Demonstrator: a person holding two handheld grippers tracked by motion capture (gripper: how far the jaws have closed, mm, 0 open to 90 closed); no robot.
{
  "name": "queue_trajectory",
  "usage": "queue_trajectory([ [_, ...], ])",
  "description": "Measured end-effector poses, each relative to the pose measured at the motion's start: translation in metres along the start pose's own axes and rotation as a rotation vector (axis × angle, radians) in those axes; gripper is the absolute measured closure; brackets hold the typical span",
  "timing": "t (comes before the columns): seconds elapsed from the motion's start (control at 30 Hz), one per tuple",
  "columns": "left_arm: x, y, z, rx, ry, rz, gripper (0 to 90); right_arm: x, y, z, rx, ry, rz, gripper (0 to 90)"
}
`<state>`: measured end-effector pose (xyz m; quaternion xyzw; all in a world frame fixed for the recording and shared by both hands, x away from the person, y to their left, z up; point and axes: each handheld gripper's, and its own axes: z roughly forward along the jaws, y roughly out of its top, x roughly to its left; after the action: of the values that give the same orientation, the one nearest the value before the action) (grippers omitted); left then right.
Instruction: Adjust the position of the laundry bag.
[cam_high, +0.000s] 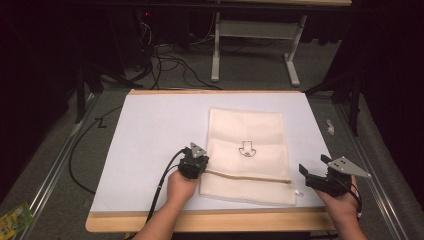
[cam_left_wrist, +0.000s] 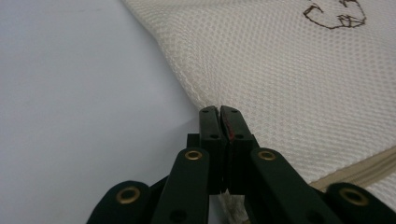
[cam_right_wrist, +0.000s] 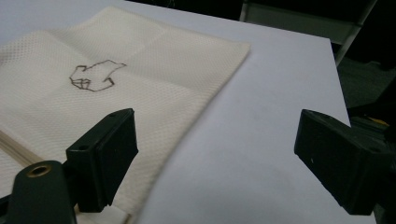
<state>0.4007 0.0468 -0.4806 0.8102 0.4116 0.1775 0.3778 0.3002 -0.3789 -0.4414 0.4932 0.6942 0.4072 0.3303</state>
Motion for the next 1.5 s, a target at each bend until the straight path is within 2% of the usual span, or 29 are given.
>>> queue_trajectory([
  [0.07, 0.010, -0.004, -0.005, 0.003, 0.033, -0.018, 89.1, -0.001, -0.001, 0.001, 0.004, 0.006, -0.001, 13.8],
  [0.2, 0.029, -0.010, -0.013, 0.003, 0.056, -0.083, 89.1, 0.001, -0.001, 0.004, 0.017, 0.032, 0.001, 15.4],
  [0.33, 0.036, -0.013, -0.017, 0.002, 0.060, -0.103, 89.1, 0.006, -0.001, 0.006, 0.038, 0.069, 0.017, 18.7],
  [0.4, 0.036, -0.013, -0.017, 0.006, 0.056, -0.098, 89.1, 0.011, -0.002, 0.008, 0.050, 0.092, 0.023, 24.6],
  [0.47, 0.035, -0.014, -0.017, 0.005, 0.057, -0.094, 89.0, 0.019, -0.002, 0.012, 0.046, 0.118, 0.018, 39.3],
  [0.5, 0.035, -0.014, -0.017, 0.005, 0.057, -0.094, 89.0, 0.023, -0.001, 0.014, 0.046, 0.132, 0.019, 42.9],
  [0.6, 0.035, -0.014, -0.017, 0.008, 0.053, -0.090, 89.0, 0.038, 0.002, 0.028, 0.091, 0.178, 0.029, 48.8],
  [0.7, 0.034, -0.014, -0.017, 0.008, 0.053, -0.083, 89.0, 0.055, 0.001, 0.044, 0.162, 0.197, -0.008, 51.1],
  [0.8, 0.035, -0.014, -0.017, 0.006, 0.052, -0.077, 89.0, 0.067, -0.001, 0.055, 0.191, 0.244, -0.015, 55.5],
  [0.9, 0.035, -0.014, -0.017, 0.008, 0.052, -0.074, 89.0, 0.077, -0.002, 0.062, 0.225, 0.270, -0.037, 59.6],
  [1.0, 0.034, -0.014, -0.018, 0.008, 0.055, -0.062, 88.9, 0.084, -0.003, 0.068, 0.266, 0.242, -0.065, 65.8],
  [1.03, 0.034, -0.014, -0.018, 0.009, 0.055, -0.056, 88.9, 0.085, -0.003, 0.068, 0.268, 0.227, -0.067, 71.6],
  [1.07, 0.034, -0.014, -0.018, 0.009, 0.055, -0.056, 88.9, 0.085, -0.003, 0.068, 0.268, 0.227, -0.067, 71.6],
  [1.1, 0.034, -0.014, -0.018, 0.011, 0.053, -0.053, 88.9, 0.085, -0.001, 0.069, 0.277, 0.203, -0.091, 82.8],
  [1.17, 0.034, -0.014, -0.018, 0.012, 0.053, -0.050, 88.9, 0.083, 0.001, 0.071, 0.287, 0.209, -0.095, 87.5],
  [1.23, 0.033, -0.014, -0.019, 0.015, 0.057, -0.043, 88.9, 0.082, 0.004, 0.074, 0.289, 0.204, -0.109, 88.4],
  [1.33, 0.031, -0.015, -0.020, 0.022, 0.057, -0.033, 88.9, 0.082, 0.010, 0.085, 0.285, 0.161, -0.139, 88.7],
  [1.5, 0.028, -0.016, -0.025, 0.029, 0.052, -0.008, 88.7, 0.075, 0.017, 0.101, 0.276, 0.129, -0.125, 88.6],
])
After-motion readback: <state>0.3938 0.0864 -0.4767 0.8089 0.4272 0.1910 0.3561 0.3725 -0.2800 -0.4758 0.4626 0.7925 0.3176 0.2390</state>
